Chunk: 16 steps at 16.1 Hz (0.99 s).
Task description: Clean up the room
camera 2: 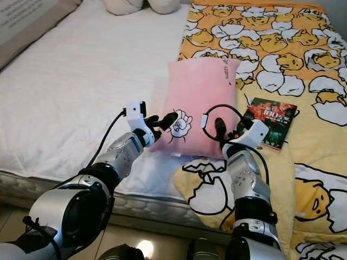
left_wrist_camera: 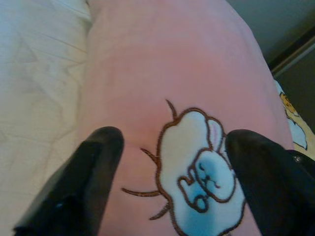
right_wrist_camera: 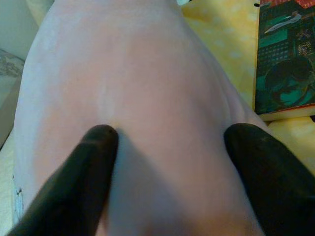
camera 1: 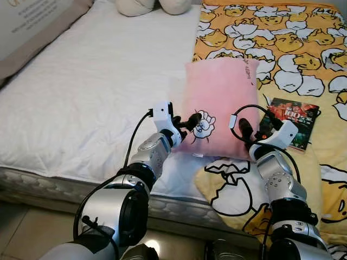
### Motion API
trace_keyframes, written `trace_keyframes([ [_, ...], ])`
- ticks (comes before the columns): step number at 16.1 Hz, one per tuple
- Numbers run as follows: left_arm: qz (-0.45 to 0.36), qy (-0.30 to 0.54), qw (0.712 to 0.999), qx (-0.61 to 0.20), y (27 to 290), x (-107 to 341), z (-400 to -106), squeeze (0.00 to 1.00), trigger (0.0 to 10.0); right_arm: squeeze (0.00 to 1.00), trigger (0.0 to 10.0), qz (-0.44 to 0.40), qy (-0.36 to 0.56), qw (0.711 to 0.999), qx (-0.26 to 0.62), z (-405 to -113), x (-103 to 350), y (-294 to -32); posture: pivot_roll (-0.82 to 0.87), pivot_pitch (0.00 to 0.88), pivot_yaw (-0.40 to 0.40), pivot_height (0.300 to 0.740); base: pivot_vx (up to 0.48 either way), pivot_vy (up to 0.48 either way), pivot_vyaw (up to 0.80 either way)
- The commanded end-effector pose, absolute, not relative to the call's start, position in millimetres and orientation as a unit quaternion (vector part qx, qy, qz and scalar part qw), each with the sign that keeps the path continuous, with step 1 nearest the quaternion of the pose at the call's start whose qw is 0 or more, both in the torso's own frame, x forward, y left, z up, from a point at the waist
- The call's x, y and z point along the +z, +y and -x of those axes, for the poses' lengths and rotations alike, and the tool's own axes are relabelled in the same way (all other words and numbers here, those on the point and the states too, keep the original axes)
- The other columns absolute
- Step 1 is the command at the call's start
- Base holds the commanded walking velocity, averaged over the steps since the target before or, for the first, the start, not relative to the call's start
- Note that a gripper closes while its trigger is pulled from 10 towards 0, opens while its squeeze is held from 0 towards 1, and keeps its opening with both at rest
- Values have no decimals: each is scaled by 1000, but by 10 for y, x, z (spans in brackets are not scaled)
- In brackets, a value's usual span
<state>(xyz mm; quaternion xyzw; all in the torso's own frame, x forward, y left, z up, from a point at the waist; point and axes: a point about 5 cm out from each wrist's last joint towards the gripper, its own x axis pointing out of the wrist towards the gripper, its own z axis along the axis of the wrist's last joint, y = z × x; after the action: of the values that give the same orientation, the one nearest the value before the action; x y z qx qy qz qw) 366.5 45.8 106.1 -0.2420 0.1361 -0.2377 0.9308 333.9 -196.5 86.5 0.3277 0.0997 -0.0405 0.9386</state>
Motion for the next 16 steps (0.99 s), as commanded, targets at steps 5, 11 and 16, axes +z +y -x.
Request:
trace_keyframes([
  [5, 218, 149, 926, -270, 331, 1072, -3638, 0, 0, 0, 0, -334, 114, 936, 2, -3362, 905, -1745, -213, 111, 76, 716, 0, 0, 0],
  [11, 256, 154, 914, -276, 305, 990, -3574, 0, 0, 0, 0, -388, 103, 914, 58, -3256, 1142, -1546, -239, 125, 61, 716, 0, 0, 0],
  [16, 298, 132, 904, -276, 292, 1068, -3603, 0, 0, 0, 0, -363, 109, 923, 62, -3142, 1096, -1591, -231, 105, 59, 716, 0, 0, 0],
])
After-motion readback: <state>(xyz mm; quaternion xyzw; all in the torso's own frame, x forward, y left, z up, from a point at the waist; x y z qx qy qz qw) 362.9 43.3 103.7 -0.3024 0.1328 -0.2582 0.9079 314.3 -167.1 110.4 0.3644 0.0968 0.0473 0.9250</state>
